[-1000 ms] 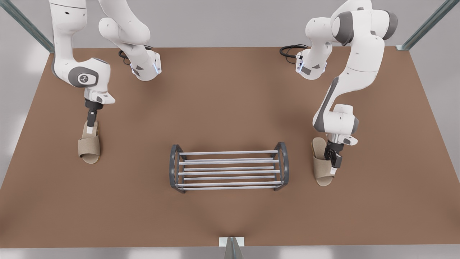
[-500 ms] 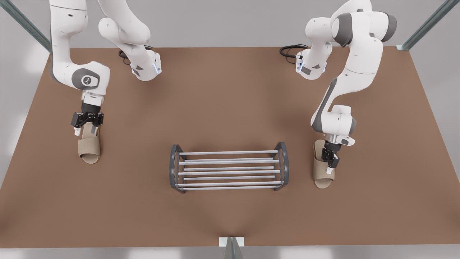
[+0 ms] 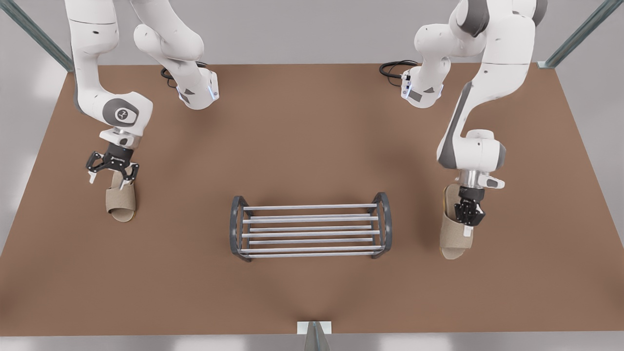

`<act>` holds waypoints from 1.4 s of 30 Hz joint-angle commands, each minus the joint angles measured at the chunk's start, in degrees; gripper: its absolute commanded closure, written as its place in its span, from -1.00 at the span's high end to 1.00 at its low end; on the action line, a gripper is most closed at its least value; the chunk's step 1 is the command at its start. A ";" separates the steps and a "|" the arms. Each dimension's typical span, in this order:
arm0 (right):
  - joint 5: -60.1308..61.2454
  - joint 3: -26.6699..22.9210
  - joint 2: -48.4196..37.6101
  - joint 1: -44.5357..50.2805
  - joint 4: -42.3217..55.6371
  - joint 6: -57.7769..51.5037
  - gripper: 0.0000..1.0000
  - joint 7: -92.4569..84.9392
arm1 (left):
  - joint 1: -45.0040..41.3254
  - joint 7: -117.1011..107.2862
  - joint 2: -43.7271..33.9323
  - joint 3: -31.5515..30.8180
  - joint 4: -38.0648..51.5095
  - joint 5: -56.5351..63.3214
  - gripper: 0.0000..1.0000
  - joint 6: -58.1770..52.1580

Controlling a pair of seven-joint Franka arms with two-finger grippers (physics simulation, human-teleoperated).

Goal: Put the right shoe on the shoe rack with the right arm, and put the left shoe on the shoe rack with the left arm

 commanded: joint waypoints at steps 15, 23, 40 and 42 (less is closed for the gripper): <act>-46.25 -0.70 -0.24 0.07 0.18 9.73 1.00 -21.51 | -18.80 -18.82 1.67 -15.96 29.12 14.01 -0.57 38.76; -54.69 -2.20 1.08 -2.65 0.88 7.18 1.00 -46.56 | -28.65 -23.92 3.61 -15.52 29.29 15.95 -0.57 38.76; -60.32 -0.26 7.06 -6.87 3.61 -0.72 1.00 -73.46 | -32.17 -27.26 12.13 -7.26 35.10 18.23 -0.57 37.88; -60.32 -0.26 7.06 -6.87 3.70 -2.30 1.00 -73.72 | -32.96 -27.26 12.40 -7.26 35.18 19.81 -0.57 37.88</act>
